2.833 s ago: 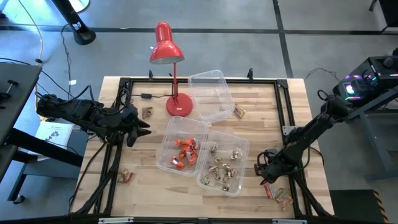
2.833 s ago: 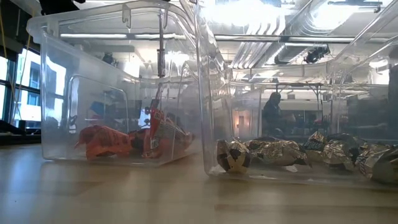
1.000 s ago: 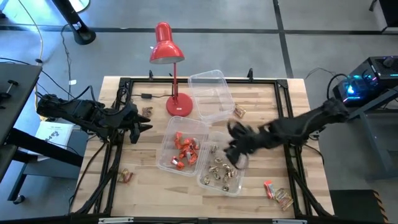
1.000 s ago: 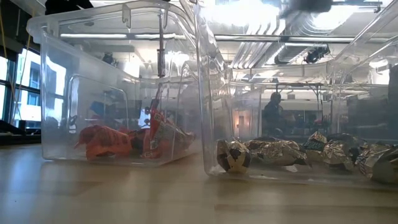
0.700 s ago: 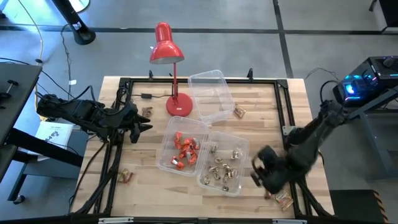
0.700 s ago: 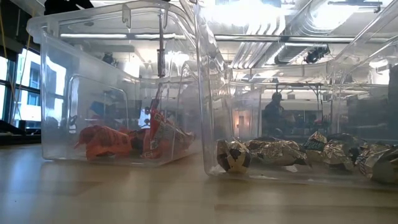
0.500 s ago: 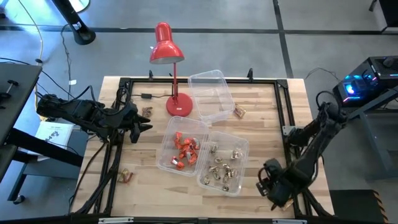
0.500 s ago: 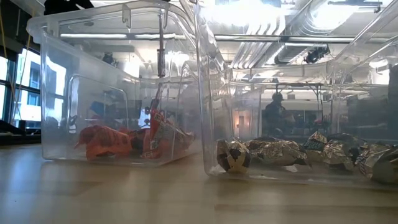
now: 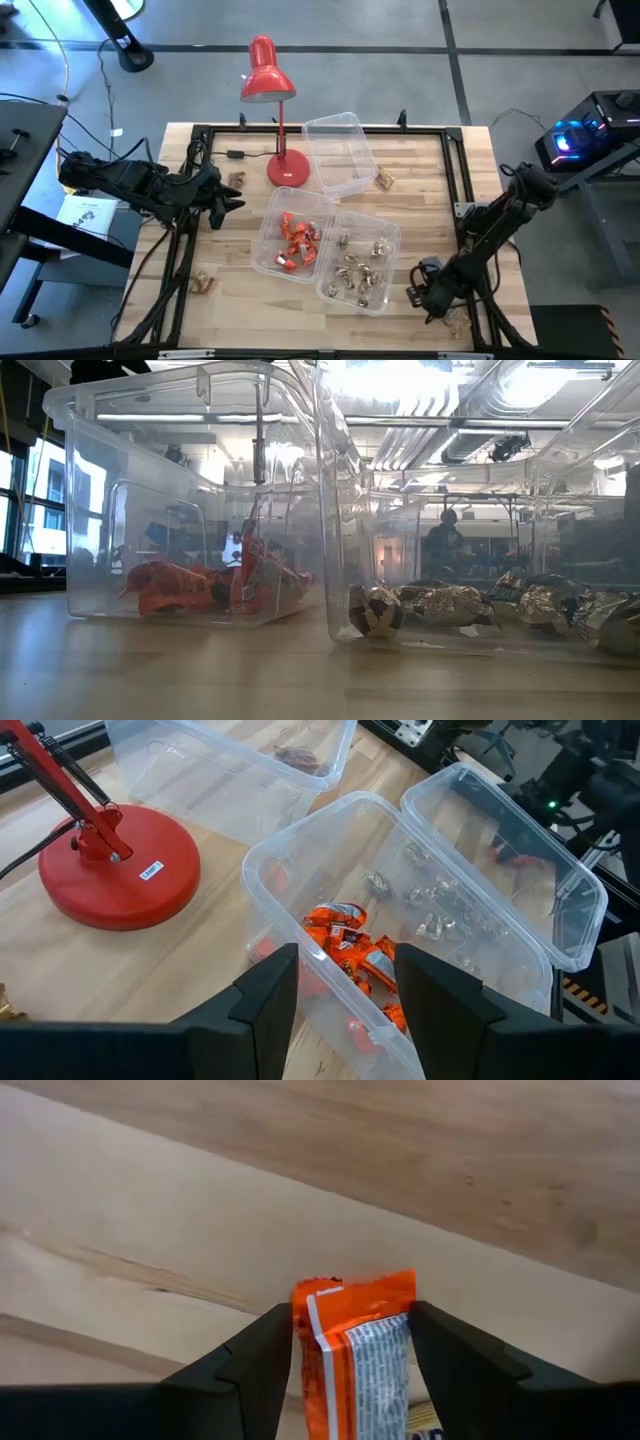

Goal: Sort candy
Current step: Put the orange chocolate bar into the bottom left transparent bin, then put the gold chocolate pack into the top transparent bin

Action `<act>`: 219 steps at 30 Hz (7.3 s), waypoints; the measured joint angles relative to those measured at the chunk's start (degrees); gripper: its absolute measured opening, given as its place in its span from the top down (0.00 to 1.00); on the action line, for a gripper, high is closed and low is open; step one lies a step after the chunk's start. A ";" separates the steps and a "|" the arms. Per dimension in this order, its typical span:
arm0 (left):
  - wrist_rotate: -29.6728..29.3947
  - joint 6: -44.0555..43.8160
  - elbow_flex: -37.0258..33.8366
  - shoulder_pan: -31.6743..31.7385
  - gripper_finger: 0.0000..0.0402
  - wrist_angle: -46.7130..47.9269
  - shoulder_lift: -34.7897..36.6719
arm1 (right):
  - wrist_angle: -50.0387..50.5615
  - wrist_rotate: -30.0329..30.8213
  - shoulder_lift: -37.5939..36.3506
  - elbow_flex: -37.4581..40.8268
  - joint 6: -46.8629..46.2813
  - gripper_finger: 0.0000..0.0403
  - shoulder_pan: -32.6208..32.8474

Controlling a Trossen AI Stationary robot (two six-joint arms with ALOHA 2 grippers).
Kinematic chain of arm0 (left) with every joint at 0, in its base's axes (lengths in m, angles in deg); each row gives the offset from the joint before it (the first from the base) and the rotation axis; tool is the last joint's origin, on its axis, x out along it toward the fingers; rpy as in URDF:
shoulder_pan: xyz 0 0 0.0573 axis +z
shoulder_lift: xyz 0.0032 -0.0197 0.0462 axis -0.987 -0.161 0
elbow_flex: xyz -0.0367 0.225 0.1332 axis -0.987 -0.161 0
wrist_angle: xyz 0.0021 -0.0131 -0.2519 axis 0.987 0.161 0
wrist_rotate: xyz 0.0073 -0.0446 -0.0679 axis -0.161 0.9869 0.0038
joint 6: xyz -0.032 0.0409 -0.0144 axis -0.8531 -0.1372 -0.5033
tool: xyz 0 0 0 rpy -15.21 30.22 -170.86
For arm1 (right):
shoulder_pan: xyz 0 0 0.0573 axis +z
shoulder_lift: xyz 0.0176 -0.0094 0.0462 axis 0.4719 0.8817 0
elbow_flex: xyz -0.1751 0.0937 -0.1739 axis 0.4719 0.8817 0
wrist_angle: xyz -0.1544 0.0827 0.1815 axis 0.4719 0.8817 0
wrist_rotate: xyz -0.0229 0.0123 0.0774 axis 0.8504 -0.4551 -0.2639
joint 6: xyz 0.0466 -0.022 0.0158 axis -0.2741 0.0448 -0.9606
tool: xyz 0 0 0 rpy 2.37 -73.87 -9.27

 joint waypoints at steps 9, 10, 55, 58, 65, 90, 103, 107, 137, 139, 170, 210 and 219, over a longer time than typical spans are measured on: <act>-0.04 0.15 0.00 0.00 0.60 -0.05 0.00 | 2.28 -1.42 -0.13 0.46 5.47 0.71 -0.43; -0.02 0.57 0.00 0.00 0.60 -0.29 0.00 | 3.95 -1.21 0.07 -0.59 7.18 0.80 -0.66; -3.47 1.02 10.13 1.15 0.60 26.82 -14.17 | -19.73 26.16 15.68 -44.38 91.83 0.52 -40.11; -2.25 -5.14 5.19 4.07 0.60 29.21 -14.63 | -18.96 26.22 14.25 -44.38 92.52 0.50 -40.23; 3.53 5.23 -3.22 21.17 0.60 16.35 -17.19 | -17.78 25.47 12.31 -44.38 93.55 0.50 -42.40; 12.94 42.10 -5.51 58.66 0.69 -0.09 -51.89 | -17.05 22.18 12.28 -44.40 92.24 0.50 -42.98; 20.62 38.17 -5.62 53.87 0.99 9.60 -29.43 | -12.52 27.82 1.87 -44.49 96.49 0.50 -40.72; 28.13 32.27 -5.62 49.14 1.00 11.11 -16.75 | -10.56 34.78 -4.04 -44.49 98.36 0.50 -38.28; 4.34 36.08 -2.50 25.84 0.98 -79.44 -47.41 | -4.72 53.63 -11.87 -44.49 99.32 0.50 -32.09; 5.57 36.96 0.50 26.58 0.94 -75.72 -49.27 | -4.74 53.63 -11.87 -44.49 99.12 0.50 -32.10; 14.70 31.09 15.77 29.61 0.53 -48.01 -54.73 | -4.29 54.18 -11.85 -44.42 99.09 0.50 -30.65; 29.86 -18.03 -16.40 -37.42 0.53 -2.03 -26.94 | 4.75 53.99 -8.22 -44.42 93.41 0.50 -30.23; 29.50 -21.45 -20.65 -38.45 0.59 -7.63 -33.47 | 4.75 53.85 -8.22 -44.42 92.39 0.50 -30.23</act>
